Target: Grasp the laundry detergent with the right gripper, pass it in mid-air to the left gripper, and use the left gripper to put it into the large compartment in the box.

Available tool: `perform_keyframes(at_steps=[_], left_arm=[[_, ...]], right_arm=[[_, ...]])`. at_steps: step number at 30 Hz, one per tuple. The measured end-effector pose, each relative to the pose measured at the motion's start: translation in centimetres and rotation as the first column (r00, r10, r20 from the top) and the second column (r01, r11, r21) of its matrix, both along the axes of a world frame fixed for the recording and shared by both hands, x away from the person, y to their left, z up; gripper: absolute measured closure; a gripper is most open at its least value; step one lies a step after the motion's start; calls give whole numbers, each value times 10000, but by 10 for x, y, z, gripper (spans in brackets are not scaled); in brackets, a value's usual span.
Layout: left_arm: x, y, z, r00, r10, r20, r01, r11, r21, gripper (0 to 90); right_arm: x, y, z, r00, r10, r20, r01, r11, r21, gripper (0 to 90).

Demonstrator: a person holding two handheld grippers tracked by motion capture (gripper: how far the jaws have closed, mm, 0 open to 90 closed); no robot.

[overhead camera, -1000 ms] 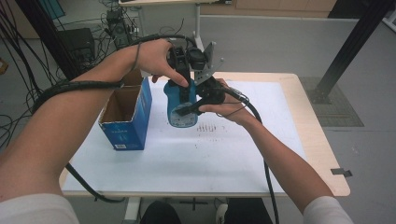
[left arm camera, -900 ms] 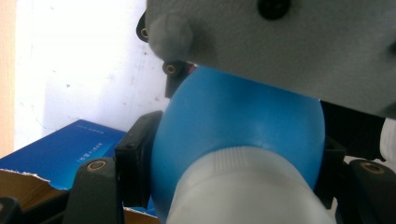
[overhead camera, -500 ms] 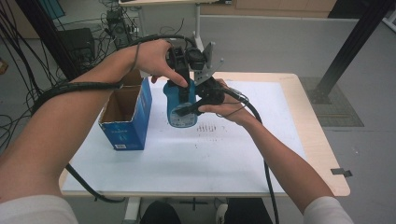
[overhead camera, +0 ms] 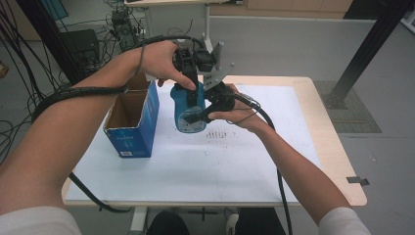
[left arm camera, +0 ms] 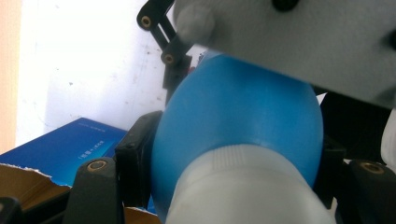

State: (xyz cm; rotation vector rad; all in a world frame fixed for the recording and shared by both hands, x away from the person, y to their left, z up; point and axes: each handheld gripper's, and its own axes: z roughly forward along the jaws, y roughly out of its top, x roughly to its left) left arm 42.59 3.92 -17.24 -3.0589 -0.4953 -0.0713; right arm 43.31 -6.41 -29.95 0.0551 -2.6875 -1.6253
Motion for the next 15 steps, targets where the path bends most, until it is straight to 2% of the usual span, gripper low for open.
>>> perform_keyframes(at_steps=[1, 3, 7, 8, 10, 12, 15], left_arm=[[0, 0, 0, 10000, 3, 7, -3, 10000, 10, 349], [1, 2, 1, 9999, 119, -4, -119, 9999, 32, 349], [3, 3, 2, 9997, 231, 12, -231, 9997, 115, 349], [3, 3, 2, 9996, 267, 60, -268, 9996, 129, 349], [5, 4, 3, 9992, 410, 33, -411, 9991, 123, 349], [8, 6, 5, 9979, 654, 12, -654, 9978, 81, 349], [10, 9, 9, 9951, 983, -74, -984, 9951, -91, 349]], right_arm=[[-1, -2, 0, 9994, -219, -285, 212, 9994, -264, 261], [0, -5, -4, 9982, -497, -350, 477, 9974, -546, 195], [1, -12, -6, 9949, -874, -498, 845, 9948, -576, 136], [1, -14, -6, 9929, -997, -655, 961, 9938, -550, 113], [0, -17, -6, 9908, -1225, -575, 1174, 9895, -847, 83], [-1, -22, -7, 9853, -1531, -764, 1443, 9834, -1100, 52], [-1, -30, -7, 9776, -1958, -771, 1845, 9738, -1333, 29]])
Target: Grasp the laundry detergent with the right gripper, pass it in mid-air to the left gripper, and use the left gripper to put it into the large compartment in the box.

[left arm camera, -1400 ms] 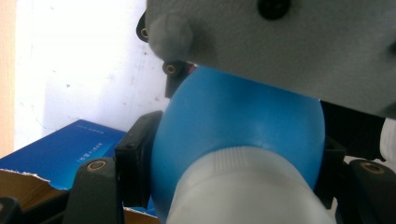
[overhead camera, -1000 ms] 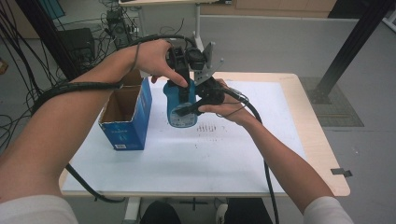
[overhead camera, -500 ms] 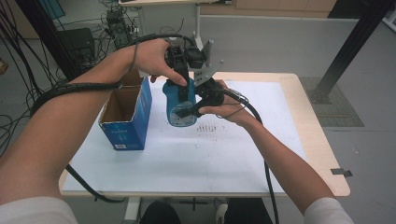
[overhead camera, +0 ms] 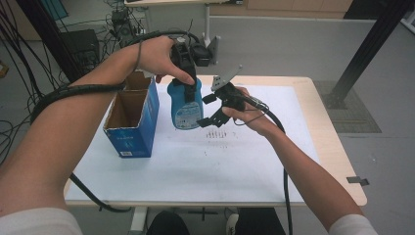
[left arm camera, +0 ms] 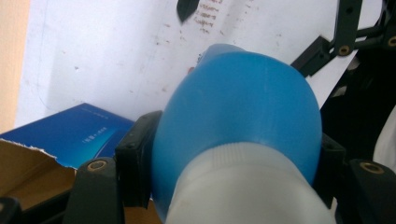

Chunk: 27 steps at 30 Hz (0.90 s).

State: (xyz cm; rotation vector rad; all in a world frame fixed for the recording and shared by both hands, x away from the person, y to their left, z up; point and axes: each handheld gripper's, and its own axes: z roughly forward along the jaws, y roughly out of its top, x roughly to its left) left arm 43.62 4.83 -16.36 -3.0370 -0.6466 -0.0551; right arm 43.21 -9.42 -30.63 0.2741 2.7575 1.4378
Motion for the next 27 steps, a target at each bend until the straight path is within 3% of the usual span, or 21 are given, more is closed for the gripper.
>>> perform_keyframes(at_steps=[7, 13, 19, 24, 27], left_arm=[[5, 7, 10, 9963, 863, -49, -863, 9963, -45, 350], [8, 12, 22, 9855, 1695, 79, -1695, 9855, 7, 350], [9, 21, 43, 9681, 2482, 358, -2484, 9687, 20, 350], [7, 28, 64, 9482, 3103, 675, -3113, 9503, 44, 350], [8, 36, 80, 9239, 3747, 775, -3752, 9269, -79, 350]], right_arm=[[-2, -27, 7, 9981, -613, 1, 613, 9968, -510, 31], [-7, -48, 14, 9906, -1360, -113, 1341, 9854, -1052, 21], [-18, -58, 23, 9803, -1969, 179, 1962, 9577, -2105, 14], [-21, -71, 26, 9701, -2426, 79, 2367, 9380, -2533, 10], [-23, -79, 27, 9630, -2686, 202, 2628, 9206, -2889, 8]])
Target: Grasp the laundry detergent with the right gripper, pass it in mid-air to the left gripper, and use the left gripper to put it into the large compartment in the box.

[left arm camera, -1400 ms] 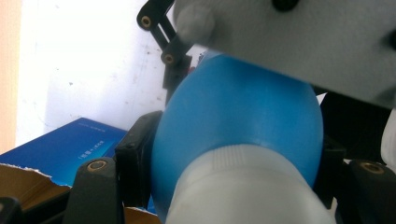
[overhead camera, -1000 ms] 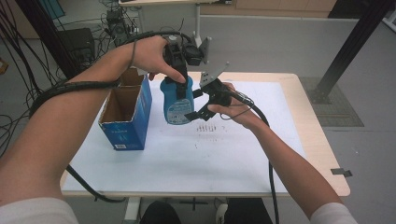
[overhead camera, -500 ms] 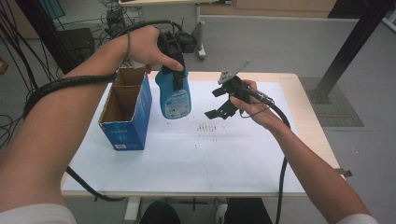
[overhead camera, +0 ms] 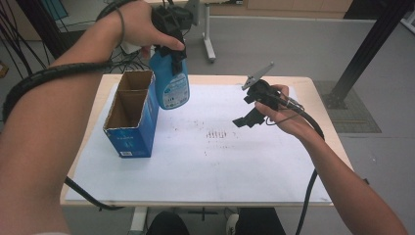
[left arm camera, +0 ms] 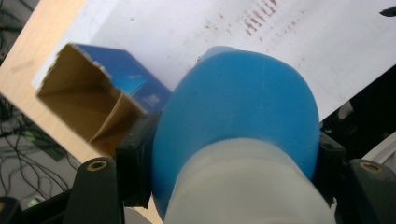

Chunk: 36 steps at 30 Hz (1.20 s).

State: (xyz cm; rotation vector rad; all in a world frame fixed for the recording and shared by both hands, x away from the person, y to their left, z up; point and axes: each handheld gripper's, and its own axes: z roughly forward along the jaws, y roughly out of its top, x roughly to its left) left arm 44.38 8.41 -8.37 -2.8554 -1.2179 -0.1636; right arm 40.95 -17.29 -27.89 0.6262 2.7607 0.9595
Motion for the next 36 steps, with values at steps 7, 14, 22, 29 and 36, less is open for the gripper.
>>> perform_keyframes(at_steps=[7, 14, 22, 29, 36], left_arm=[[1, 15, 25, 9893, 1433, 278, -1431, 9896, -110, 351], [6, 41, 56, 9469, 3187, 430, -3162, 9470, -559, 351], [7, 68, 81, 8551, 5124, 794, -5033, 8570, -1102, 352], [6, 95, 94, 7615, 6441, 721, -6332, 7631, -1293, 352], [6, 118, 96, 6726, 7366, 704, -7242, 6748, -1421, 354]], right_arm=[[0, -22, 6, 9971, -719, -231, 717, 9974, -94, 6], [-2, -41, 8, 9931, -1136, -304, 1130, 9934, -197, 6], [-2, -52, 10, 9911, -1311, -207, 1306, 9911, -260, 6], [-2, -55, 7, 9917, -1270, -200, 1262, 9913, -367, 6], [-2, -54, 8, 9924, -1225, -103, 1221, 9919, -346, 6]])
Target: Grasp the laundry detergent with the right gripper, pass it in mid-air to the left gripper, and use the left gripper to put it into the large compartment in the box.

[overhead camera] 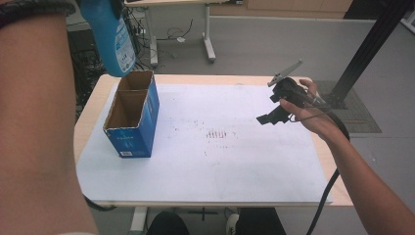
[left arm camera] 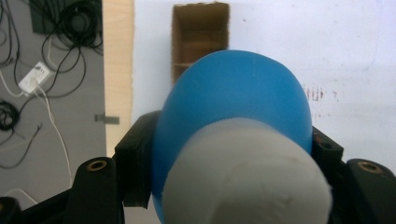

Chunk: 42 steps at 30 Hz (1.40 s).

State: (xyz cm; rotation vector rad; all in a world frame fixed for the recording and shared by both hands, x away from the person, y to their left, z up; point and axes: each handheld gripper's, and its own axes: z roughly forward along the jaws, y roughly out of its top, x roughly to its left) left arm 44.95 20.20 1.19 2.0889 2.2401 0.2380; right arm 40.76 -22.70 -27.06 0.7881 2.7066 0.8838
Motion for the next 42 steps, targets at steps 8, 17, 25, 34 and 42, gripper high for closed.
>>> perform_keyframes(at_steps=[8, 17, 25, 34, 42], left_arm=[[2, 13, -6, 9973, 735, 35, -734, 9968, -303, 355], [4, 23, -18, 9951, 983, 51, -980, 9941, -463, 355], [4, 28, -30, 9948, 1015, -73, -1017, 9934, -523, 355], [3, 35, -49, 9934, 1112, -268, -1125, 9923, -524, 354], [3, 42, -77, 9918, 1206, -413, -1228, 9909, -553, 355]], right_arm=[[0, 0, -1, 10000, -12, -10, 12, 10000, 10, 6], [2, -2, -4, 9999, -95, -48, 95, 9999, 40, 6], [1, 0, -4, 10000, -58, -3, 58, 10000, 68, 6], [0, 3, -4, 10000, -27, 47, 27, 10000, 57, 6], [-2, 6, -5, 10000, 14, 98, -13, 9999, -148, 6]])
